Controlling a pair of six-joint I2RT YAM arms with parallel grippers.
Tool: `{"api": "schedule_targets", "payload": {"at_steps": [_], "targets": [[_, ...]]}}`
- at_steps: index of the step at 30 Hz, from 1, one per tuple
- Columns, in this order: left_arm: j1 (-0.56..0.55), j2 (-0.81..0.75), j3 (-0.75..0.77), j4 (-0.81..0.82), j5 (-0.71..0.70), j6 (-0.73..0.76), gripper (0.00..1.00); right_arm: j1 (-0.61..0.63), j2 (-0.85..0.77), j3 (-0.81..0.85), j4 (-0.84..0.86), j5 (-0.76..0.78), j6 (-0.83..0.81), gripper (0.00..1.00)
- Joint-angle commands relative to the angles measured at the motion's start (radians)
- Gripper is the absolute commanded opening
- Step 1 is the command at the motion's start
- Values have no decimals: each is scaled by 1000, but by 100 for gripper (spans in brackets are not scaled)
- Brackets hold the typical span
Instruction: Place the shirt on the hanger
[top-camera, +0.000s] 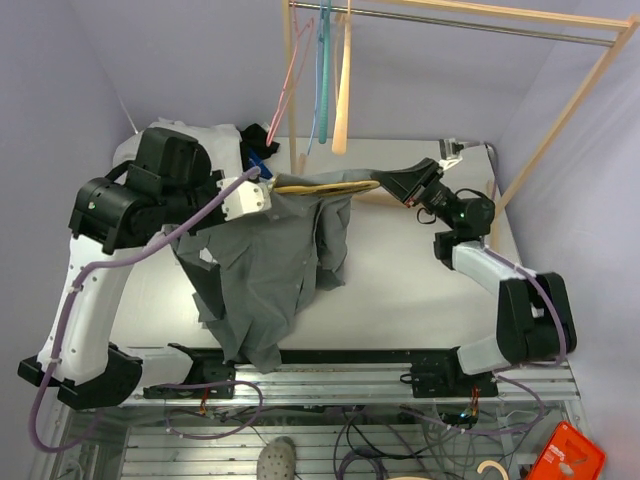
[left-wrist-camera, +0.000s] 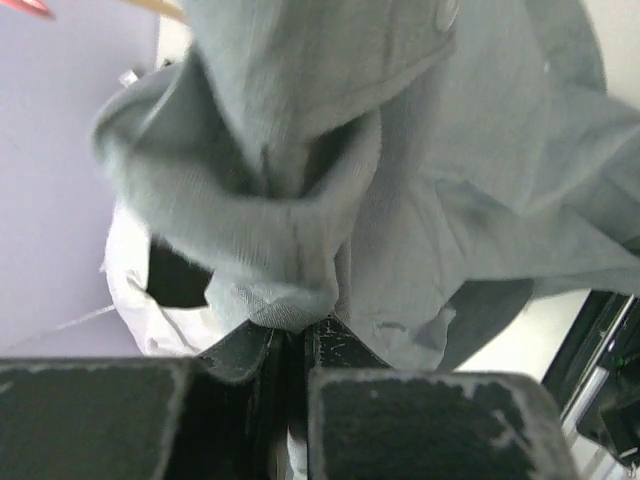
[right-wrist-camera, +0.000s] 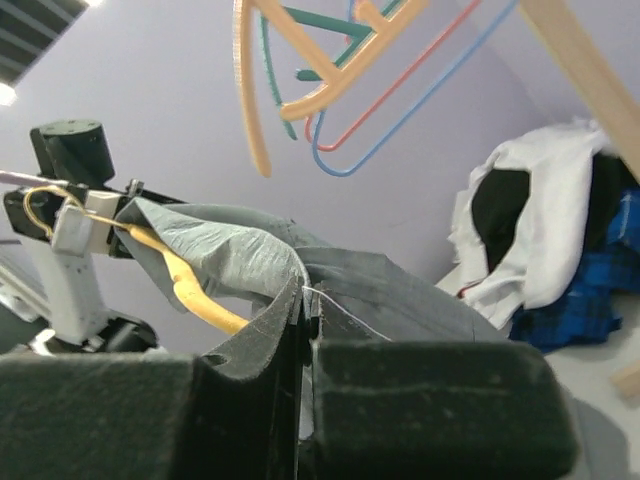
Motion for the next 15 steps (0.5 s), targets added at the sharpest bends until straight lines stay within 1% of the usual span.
{"api": "schedule_targets", "payload": {"at_steps": [1,5,6,8,10,11,13,15], "targets": [[3,7,-98,-57,-231,22,7,1,-140,50,-284,19,-309,0],[2,-4,-156,-11,-253,20,7,40,-234,95,-565,69,-490,0],[2,-8,-161,4,-253,18,7,55,-253,116,-637,85,-554,0],[2,-8,-164,30,-267,7,7,92,-277,190,-867,141,-706,0],[2,1,-160,38,-269,-8,7,136,-290,241,-1006,211,-821,0],[2,3,-155,42,-246,-22,7,159,-296,246,-1032,228,-851,0],[2,0,-153,57,-154,-59,7,181,-295,247,-1052,242,-868,0],[2,2,-156,65,-38,-92,16,194,-286,260,-1056,245,-860,0]]}}
